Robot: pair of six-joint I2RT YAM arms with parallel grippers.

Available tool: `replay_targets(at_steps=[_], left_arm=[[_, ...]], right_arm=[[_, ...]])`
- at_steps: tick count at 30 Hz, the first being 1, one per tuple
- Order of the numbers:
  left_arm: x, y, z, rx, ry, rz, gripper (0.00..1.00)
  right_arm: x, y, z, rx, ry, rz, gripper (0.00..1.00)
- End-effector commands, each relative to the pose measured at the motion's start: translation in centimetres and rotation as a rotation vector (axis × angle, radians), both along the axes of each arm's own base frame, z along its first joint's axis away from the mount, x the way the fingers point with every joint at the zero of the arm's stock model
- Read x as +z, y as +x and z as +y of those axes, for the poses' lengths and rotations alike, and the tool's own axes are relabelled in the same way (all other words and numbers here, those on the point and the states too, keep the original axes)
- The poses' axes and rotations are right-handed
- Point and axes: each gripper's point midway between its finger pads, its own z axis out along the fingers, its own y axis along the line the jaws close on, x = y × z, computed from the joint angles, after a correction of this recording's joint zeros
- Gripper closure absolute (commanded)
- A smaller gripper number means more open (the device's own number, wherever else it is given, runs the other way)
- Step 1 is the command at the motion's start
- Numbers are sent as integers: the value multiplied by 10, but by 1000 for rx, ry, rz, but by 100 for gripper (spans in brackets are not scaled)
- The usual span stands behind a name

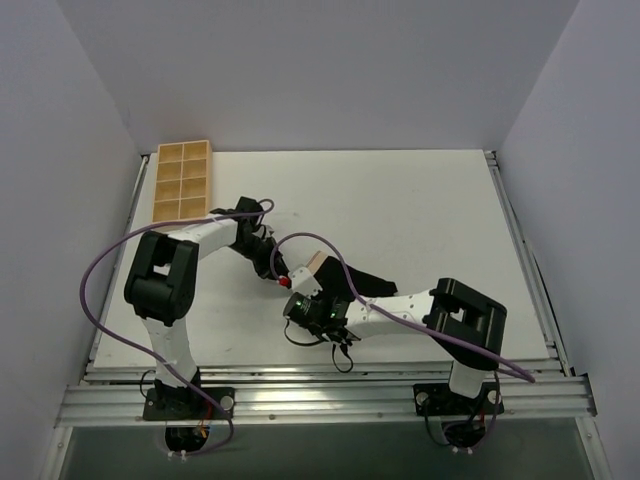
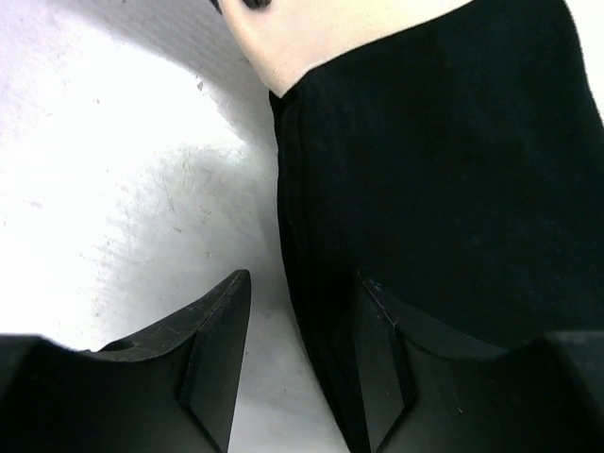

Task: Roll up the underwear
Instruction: Fold the underwear

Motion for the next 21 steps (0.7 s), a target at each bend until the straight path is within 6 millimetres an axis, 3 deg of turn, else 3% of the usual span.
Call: replay_targets(at_steps=[1, 4, 10, 13, 16, 18, 19, 21], left_arm=[[14, 9, -3, 22, -44, 6, 98], [15, 10, -1, 23, -40, 9, 98], [14, 11, 1, 48, -41, 24, 98], [16, 14, 4, 70, -56, 20, 98], [21, 19, 6, 74, -69, -2, 97], [29, 29, 8, 82, -92, -55, 85], [31, 32, 9, 86, -97, -72, 72], [37, 43, 15, 96, -112, -120, 69]], right_arm=[[-5, 4, -12, -50, -73, -30, 58], [-4, 6, -15, -64, -90, -45, 61], [-5, 7, -26, -98, -123, -54, 78], [-2, 6, -22, -79, -106, -44, 100], [5, 5, -10, -48, -65, -28, 100], [6, -2, 1, 3, -25, 19, 100], [10, -4, 8, 23, 13, 28, 100], [10, -13, 18, 70, 49, 78, 100]])
